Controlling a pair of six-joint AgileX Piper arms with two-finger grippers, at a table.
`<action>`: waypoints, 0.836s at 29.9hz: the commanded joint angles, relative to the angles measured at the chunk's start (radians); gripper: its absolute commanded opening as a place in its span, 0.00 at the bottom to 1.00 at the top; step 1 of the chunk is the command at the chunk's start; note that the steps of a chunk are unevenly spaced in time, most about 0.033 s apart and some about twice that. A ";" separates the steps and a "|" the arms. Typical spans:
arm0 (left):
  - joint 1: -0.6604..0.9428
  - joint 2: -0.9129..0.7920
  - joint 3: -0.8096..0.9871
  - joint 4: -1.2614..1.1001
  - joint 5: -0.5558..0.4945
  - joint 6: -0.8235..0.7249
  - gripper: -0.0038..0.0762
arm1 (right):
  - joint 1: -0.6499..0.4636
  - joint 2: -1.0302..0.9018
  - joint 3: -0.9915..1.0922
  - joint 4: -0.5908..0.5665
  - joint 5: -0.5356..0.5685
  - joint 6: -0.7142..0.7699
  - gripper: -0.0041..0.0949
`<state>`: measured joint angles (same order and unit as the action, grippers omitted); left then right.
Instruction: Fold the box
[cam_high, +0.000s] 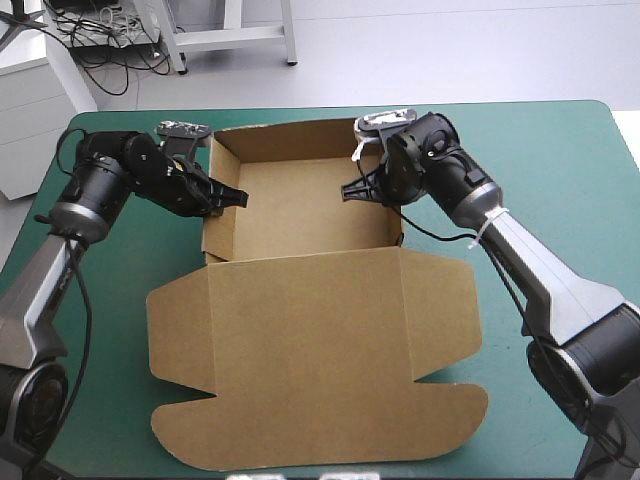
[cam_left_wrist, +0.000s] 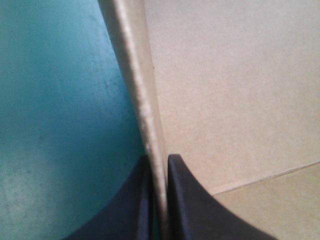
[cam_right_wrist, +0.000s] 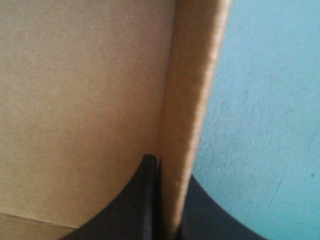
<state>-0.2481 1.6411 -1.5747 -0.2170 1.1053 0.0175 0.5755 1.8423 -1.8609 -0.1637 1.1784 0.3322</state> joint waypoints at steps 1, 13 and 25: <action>-0.032 0.016 -0.039 -0.047 -0.054 0.002 0.04 | -0.001 -0.028 0.075 0.077 -0.036 -0.020 0.02; -0.035 0.103 -0.032 -0.030 -0.002 -0.005 0.04 | -0.117 0.008 0.113 0.240 -0.041 -0.086 0.02; -0.035 0.103 -0.032 0.022 -0.011 0.006 0.06 | -0.117 0.008 0.113 0.241 -0.081 -0.086 0.06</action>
<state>-0.2736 1.7942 -1.5747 -0.1897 1.1362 -0.0117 0.4590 1.9089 -1.7221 0.0447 1.1103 0.2851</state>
